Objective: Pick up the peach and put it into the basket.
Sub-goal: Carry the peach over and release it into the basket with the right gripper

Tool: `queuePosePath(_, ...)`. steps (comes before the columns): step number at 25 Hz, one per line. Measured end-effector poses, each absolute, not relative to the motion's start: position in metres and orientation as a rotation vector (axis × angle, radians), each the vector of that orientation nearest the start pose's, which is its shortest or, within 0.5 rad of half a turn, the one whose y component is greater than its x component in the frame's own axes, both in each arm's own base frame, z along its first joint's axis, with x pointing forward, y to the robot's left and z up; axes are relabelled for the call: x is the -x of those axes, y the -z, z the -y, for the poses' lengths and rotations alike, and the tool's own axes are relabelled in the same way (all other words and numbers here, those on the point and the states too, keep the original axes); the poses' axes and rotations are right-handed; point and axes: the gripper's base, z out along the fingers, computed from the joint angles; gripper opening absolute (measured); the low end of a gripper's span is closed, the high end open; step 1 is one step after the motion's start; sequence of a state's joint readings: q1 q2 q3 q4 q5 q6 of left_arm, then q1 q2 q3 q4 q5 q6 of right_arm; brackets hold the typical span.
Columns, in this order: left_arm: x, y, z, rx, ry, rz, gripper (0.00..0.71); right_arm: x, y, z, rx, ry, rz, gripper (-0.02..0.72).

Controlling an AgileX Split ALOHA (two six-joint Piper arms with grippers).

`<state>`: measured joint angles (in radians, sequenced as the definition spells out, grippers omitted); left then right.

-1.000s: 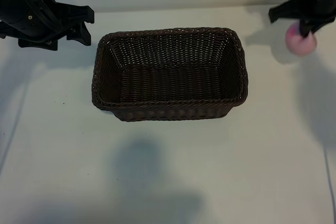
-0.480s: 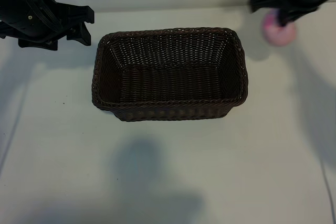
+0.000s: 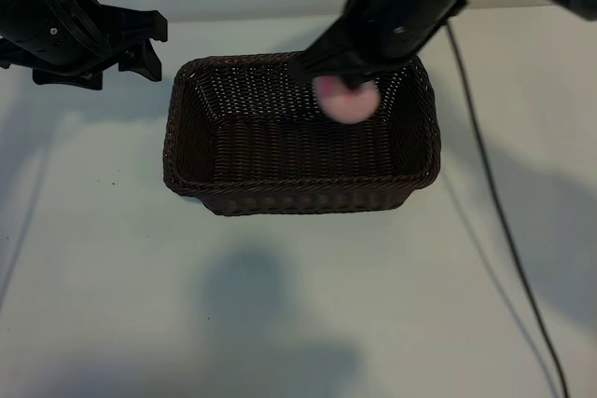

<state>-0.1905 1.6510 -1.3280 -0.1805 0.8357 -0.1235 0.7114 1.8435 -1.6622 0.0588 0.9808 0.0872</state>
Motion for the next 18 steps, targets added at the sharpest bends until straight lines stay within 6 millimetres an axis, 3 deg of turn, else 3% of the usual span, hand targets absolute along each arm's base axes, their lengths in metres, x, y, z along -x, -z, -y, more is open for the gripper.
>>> queuePosePath(4, -0.345, -0.285, 0.079, 0.027, 0.322, -2.657, 0.599, -0.307, -0.293, -0.283, 0.819, -0.354, -2.539, 0.043)
queuePosePath(13, -0.345, -0.285, 0.079, 0.027, 0.322, -2.657, 0.599, -0.332, -0.191, -0.307, 0.865, -0.262, -2.69, 0.043)
queuePosePath(18, -0.345, -0.285, 0.079, 0.027, 0.322, -2.657, 0.599, -0.336, -0.17, -0.31, 0.871, -0.246, -2.712, 0.044)
